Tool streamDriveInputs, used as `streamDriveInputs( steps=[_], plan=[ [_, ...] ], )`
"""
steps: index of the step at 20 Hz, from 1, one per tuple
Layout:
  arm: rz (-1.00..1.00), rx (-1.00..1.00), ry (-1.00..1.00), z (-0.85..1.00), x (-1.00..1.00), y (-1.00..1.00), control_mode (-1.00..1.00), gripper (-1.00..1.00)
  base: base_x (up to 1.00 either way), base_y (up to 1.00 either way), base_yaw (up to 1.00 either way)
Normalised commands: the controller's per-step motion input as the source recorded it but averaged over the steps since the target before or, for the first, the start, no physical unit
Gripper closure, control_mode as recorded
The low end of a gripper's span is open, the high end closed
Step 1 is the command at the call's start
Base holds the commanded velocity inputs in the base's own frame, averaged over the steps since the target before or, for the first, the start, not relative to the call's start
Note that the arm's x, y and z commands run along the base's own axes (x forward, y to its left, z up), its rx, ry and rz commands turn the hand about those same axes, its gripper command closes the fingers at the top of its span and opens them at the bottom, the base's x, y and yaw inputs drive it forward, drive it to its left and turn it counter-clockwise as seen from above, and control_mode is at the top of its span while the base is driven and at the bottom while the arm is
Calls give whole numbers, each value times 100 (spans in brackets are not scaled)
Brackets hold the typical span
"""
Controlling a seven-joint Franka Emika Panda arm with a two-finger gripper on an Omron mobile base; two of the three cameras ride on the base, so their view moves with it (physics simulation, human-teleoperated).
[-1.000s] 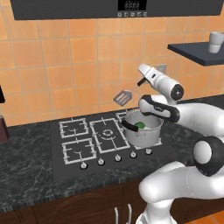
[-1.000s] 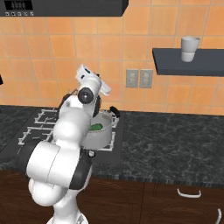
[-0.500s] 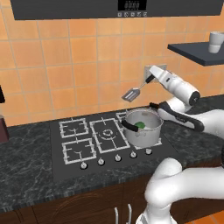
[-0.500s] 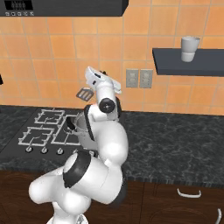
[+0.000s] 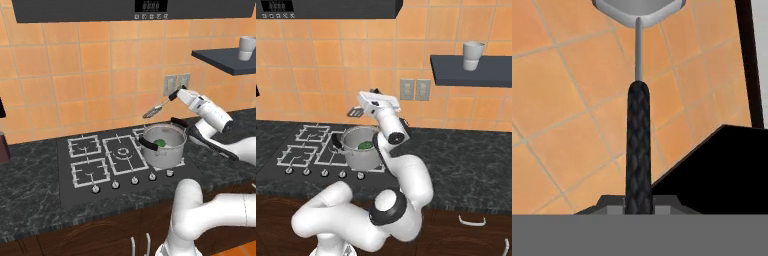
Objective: Put the broccoli and broccoli in the pot. Retrieve the spatula and lightly stir the vegetables in the pot.
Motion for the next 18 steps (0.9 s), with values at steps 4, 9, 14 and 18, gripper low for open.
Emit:
streamDriveInputs(
  steps=[4,9,14,18],
  plan=[
    [-1,-40,12,1,-16,0,-100,100,0,0,0],
    [-7,-36,7,2,-27,-1,-100,100,0,0,0],
    [-5,-19,-4,53,-12,-6,-100,100,0,0,0],
    [0,-9,-17,68,-10,0,-100,100,0,0,0]
  ],
)
